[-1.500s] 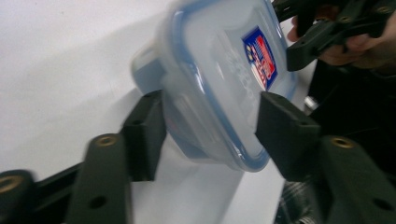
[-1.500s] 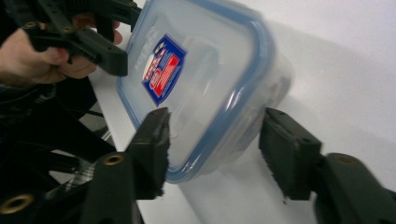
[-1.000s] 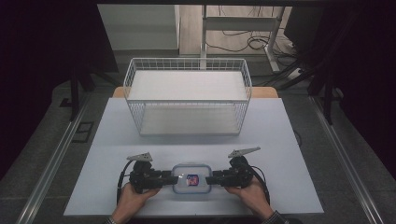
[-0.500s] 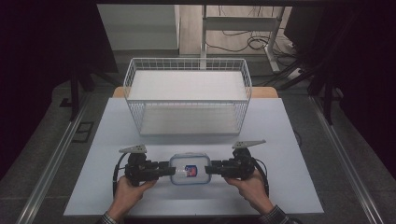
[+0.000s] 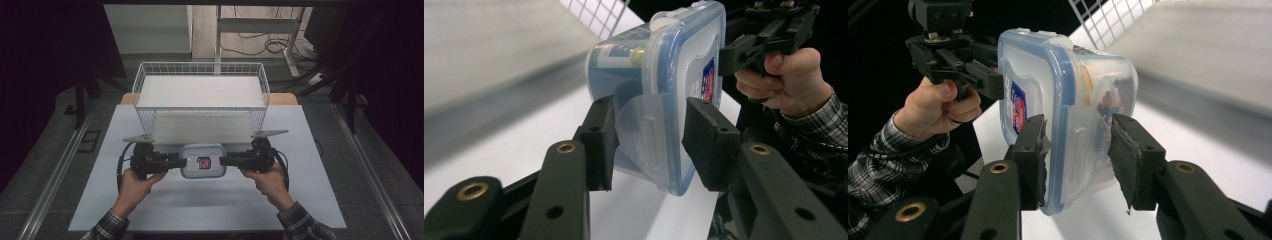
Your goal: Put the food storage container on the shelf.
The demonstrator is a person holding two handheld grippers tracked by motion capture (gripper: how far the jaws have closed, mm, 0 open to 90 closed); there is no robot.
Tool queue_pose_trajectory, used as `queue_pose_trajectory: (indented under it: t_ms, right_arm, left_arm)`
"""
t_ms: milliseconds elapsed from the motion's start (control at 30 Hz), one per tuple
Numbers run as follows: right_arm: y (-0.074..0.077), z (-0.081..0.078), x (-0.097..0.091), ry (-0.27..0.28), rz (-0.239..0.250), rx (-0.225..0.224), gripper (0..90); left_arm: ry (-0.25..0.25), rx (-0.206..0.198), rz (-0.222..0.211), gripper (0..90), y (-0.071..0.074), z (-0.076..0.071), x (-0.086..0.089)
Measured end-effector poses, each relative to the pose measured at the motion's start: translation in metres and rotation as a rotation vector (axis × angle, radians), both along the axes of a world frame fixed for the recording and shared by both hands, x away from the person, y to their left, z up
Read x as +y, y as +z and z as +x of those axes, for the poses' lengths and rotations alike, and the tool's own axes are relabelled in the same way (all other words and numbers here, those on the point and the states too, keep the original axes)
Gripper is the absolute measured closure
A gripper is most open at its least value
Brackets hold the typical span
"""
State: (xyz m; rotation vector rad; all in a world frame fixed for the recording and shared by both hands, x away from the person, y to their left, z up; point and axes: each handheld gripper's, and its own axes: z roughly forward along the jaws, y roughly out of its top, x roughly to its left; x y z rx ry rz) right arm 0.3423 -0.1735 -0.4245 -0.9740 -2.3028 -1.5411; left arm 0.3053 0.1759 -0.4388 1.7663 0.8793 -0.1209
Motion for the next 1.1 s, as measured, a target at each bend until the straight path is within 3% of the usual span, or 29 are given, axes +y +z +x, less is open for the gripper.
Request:
queue_pose_trajectory:
  t_ms: [367, 867, 1100]
  right_arm:
    - [0.033, 0.026, 0.004, -0.020, 0.032, -0.028, 58.4]
    - [0.089, 0.066, 0.010, -0.039, 0.079, -0.086, 58.1]
    - [0.110, 0.088, 0.017, -0.051, 0.077, -0.114, 57.8]
  left_arm:
    - [0.017, -0.031, 0.006, 57.1, 0.037, 0.025, 0.004]
    - [0.030, -0.085, 0.035, 57.1, 0.105, 0.066, 0.010]
    - [0.040, -0.095, 0.016, 57.0, 0.119, 0.090, 0.015]
